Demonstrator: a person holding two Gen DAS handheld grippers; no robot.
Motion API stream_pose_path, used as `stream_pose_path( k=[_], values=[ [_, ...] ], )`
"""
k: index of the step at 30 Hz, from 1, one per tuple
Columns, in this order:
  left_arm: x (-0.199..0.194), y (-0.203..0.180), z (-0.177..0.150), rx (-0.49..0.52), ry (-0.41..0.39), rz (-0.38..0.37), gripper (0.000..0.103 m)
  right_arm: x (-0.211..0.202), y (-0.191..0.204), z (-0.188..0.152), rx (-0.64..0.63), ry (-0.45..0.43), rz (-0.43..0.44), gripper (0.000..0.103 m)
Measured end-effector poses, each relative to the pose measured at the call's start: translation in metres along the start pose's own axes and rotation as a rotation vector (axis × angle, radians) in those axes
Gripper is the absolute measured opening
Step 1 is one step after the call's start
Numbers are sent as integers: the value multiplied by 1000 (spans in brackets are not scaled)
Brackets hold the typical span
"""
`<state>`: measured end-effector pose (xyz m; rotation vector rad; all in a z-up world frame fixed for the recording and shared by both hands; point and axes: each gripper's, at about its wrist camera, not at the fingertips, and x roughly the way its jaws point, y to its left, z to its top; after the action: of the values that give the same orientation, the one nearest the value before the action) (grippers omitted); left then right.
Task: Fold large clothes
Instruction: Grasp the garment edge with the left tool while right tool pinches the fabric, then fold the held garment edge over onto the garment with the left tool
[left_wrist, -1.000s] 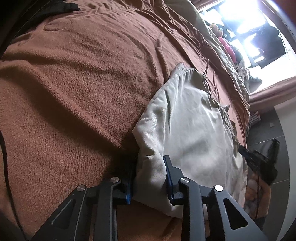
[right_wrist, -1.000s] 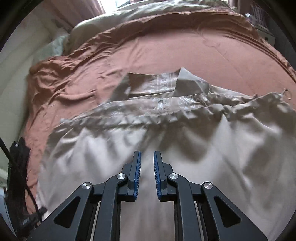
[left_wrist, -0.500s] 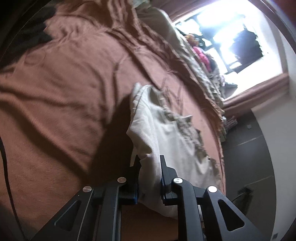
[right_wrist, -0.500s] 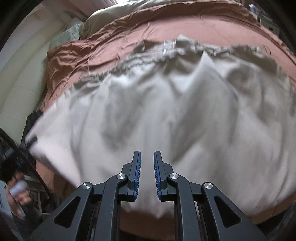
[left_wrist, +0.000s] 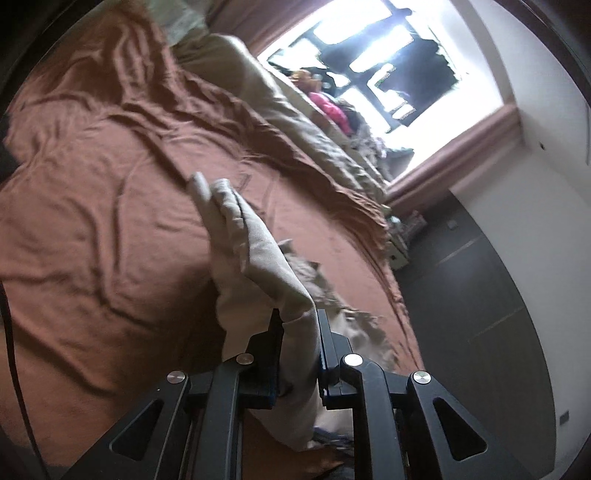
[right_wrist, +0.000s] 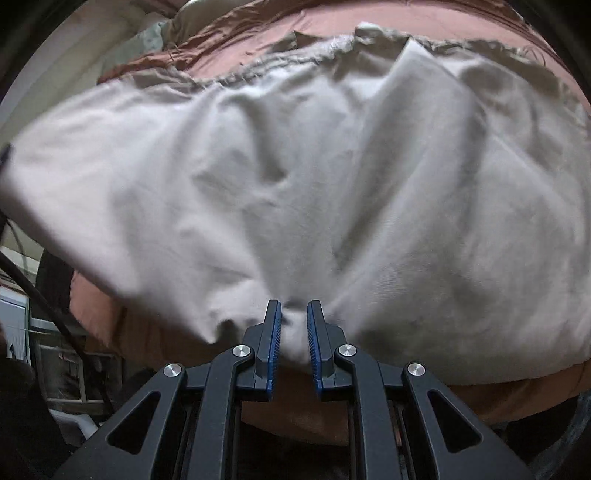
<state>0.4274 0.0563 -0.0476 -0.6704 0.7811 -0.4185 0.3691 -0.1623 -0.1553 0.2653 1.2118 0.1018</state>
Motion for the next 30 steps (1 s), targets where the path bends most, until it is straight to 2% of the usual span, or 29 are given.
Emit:
stream_pose_path(
  k=[3,6,9,15,24,27,30],
  values=[
    [11,-29,3,57,9,-48,16,6,-3,1,-4,-5,-1,11],
    [21,-53,3,88,18,-88,16,3,-8,0,19,-9,41,11],
    [30,-82,4,136,30,-117,16,-12,-29,-4,84,-33,145,11],
    [57,-135,1,208,71,-154,16,-55,-71,-11,136,-141,201,12],
    [120,-206,-22,280,169,-219,16,-105,-149,-37,237,-245,205,12],
    [151,-231,-37,299,221,-241,16,-121,-175,-46,289,-272,195,12],
    [198,-254,-64,318,302,-254,16,-132,-200,-59,337,-296,177,12]
  ],
)
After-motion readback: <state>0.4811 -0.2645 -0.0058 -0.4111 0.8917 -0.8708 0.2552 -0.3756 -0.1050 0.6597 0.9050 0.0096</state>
